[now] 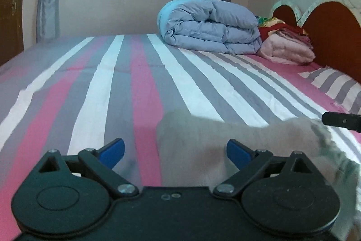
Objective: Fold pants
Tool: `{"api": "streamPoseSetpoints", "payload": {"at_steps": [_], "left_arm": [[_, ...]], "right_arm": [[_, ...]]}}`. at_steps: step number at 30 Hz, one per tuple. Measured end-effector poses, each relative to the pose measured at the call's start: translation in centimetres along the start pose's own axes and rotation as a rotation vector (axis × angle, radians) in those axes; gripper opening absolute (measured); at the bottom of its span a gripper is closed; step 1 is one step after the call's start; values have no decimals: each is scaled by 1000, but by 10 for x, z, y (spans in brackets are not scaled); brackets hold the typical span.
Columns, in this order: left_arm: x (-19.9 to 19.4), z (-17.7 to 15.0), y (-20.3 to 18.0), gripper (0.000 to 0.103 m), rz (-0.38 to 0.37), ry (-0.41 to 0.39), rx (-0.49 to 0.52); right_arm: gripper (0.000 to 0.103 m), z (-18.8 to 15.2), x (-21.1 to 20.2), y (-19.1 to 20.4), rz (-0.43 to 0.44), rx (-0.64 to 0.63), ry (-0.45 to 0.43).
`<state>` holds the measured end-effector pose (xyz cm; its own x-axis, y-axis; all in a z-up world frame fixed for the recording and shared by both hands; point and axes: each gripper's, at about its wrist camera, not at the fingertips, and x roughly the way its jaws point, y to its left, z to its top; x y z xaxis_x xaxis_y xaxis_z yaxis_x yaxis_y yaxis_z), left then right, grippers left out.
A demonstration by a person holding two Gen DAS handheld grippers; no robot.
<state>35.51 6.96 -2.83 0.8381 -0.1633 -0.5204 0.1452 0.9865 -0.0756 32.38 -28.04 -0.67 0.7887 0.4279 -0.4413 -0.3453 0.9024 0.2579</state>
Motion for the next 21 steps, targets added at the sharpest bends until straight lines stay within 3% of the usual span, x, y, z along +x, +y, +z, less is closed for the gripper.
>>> {"api": "streamPoseSetpoints", "payload": {"at_steps": [5,9,15,21], "left_arm": [[39,6,-2,92,21,61,20],[57,-4,-1,93,20,110,23],[48,-1,5,92,17,107,-6],[9,4,-2,92,16,60,18]], "right_arm": [[42,13,28,11,10,-45,40],[42,2,71,11,-56,-107,180],[42,-2,74,7,-51,-108,170],[42,1,21,9,-18,-74,35]]}}
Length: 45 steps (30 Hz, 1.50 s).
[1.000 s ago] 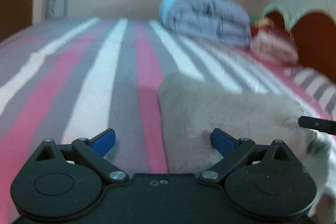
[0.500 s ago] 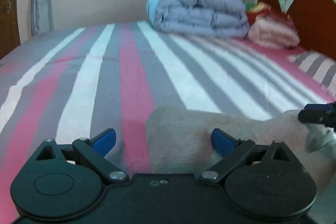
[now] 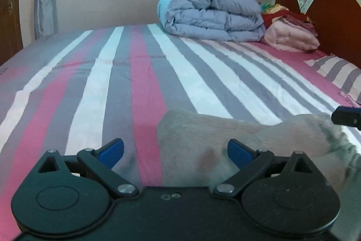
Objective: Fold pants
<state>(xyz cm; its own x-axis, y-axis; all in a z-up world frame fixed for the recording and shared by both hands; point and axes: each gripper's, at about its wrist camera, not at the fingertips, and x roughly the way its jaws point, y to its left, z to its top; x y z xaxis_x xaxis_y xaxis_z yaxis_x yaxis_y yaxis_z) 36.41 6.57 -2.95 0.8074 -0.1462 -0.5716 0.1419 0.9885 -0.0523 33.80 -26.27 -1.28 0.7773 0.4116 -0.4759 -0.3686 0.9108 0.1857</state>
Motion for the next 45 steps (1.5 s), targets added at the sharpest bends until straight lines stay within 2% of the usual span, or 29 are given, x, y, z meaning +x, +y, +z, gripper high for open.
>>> {"api": "streamPoseSetpoints", "payload": {"at_steps": [7,12,14,18,21,23,26,30,32,34,36,37,39,41,44,45], "left_arm": [[-26,-23,-19,92,2,7,15],[-22,-42,-19,92,5,57,-23],[-34,-44,-17,92,11,34,-36],[-62,-58,-17,92,8,-15,-40],[-81,-72,-19,93,0,-43,-48],[-87,-81,-22,95,-4,-35,-47],[-82,-95,-19,96,-8,-16,-66],[-88,-103,-1,96,-38,-27,-191],[-101,-107,1,96,-19,-51,-191],[-110,-112,4,97,2,-69,-203],[-104,-114,6,98,27,-26,-206],[-107,-114,10,96,14,-30,-243],[-120,-115,18,93,4,-78,-311],[-135,-121,25,93,55,-112,-350],[-140,-127,32,93,72,-106,-390],[-141,-129,31,93,80,-101,-376]], "right_arm": [[42,-26,-44,-3,21,43,-40],[42,-45,-37,-1,-18,15,90],[42,-48,-43,-1,-16,2,76],[43,-47,-77,0,8,49,-38],[43,-53,-96,4,37,57,-86],[43,-60,-100,11,51,56,-72],[44,-76,-86,23,-4,-2,26],[44,-80,-91,25,1,-5,-16],[44,-78,-101,20,11,29,-39],[45,-81,-111,18,-16,25,-55],[47,-82,-113,14,-10,47,-41],[47,-81,-113,12,-23,58,-41],[49,-81,-117,8,-33,93,-48],[52,-80,-125,2,-38,136,-59],[71,-84,-142,-2,-46,182,-75],[72,-84,-144,-2,-45,197,-72]]}}
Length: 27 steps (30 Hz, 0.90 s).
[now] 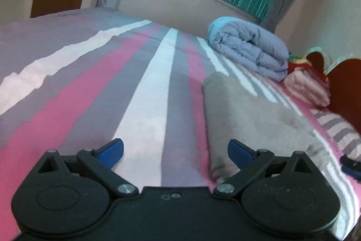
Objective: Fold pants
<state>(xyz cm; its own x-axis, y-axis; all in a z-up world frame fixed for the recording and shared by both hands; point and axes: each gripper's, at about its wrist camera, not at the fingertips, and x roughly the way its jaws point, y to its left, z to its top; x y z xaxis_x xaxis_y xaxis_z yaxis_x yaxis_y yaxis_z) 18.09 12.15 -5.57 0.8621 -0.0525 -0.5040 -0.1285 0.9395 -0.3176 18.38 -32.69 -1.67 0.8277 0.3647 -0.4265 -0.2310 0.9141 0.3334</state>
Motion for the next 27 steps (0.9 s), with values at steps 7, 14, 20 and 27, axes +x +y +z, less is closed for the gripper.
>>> {"api": "streamPoseSetpoints", "payload": {"at_steps": [7,14,20,27], "left_arm": [[19,-11,-25,97,1,60,121],[0,-2,-2,96,-45,-11,37],[9,-3,-5,96,-16,3,20],[14,-9,-12,98,-17,30,67]], "right_arm": [[72,-6,14,11,-24,-22,67],[75,1,4,-22,30,167,48],[77,9,0,-43,-3,288,15],[77,2,24,-19,5,172,69]]}}
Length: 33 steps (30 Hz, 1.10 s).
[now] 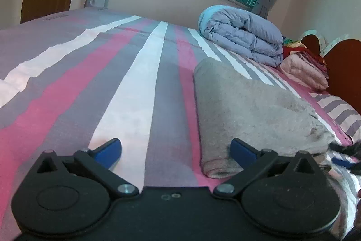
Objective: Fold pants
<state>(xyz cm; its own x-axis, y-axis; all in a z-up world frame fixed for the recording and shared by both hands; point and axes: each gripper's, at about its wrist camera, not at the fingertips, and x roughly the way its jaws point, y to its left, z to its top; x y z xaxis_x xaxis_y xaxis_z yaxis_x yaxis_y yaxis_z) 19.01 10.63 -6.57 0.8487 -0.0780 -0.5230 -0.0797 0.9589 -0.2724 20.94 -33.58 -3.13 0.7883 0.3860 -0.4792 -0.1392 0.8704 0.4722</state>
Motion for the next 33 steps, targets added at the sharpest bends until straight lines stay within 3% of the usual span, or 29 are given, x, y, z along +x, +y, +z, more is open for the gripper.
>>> {"api": "streamPoseSetpoints", "payload": {"at_steps": [3,6,10,12,16,20,23,25,28,30,31,33], "left_arm": [[-1,-1,0,98,1,0,5],[-6,3,1,96,1,-21,-7],[-8,16,8,96,-65,-57,-40],[4,26,8,96,-86,-26,-16],[33,45,1,96,-156,27,20],[75,59,-3,86,-271,176,20],[93,56,-8,89,-237,243,85],[92,59,-13,89,-227,219,94],[92,67,-16,93,-211,153,124],[106,68,-16,95,-167,189,121],[114,66,-14,98,-158,219,112],[116,68,-13,96,-165,209,101]], "right_arm": [[85,-7,24,1,-40,-1,114],[85,-8,17,1,-27,-4,92],[85,0,-6,-10,84,58,4],[85,6,-3,-18,115,98,20],[85,19,5,-31,99,150,28],[85,33,17,-32,132,143,58],[85,39,38,-41,156,209,137],[85,39,47,-40,45,141,183],[85,43,33,-37,66,115,89],[85,47,32,-30,76,66,53],[85,48,36,-27,79,41,64],[85,41,60,-23,3,-3,155]]}}
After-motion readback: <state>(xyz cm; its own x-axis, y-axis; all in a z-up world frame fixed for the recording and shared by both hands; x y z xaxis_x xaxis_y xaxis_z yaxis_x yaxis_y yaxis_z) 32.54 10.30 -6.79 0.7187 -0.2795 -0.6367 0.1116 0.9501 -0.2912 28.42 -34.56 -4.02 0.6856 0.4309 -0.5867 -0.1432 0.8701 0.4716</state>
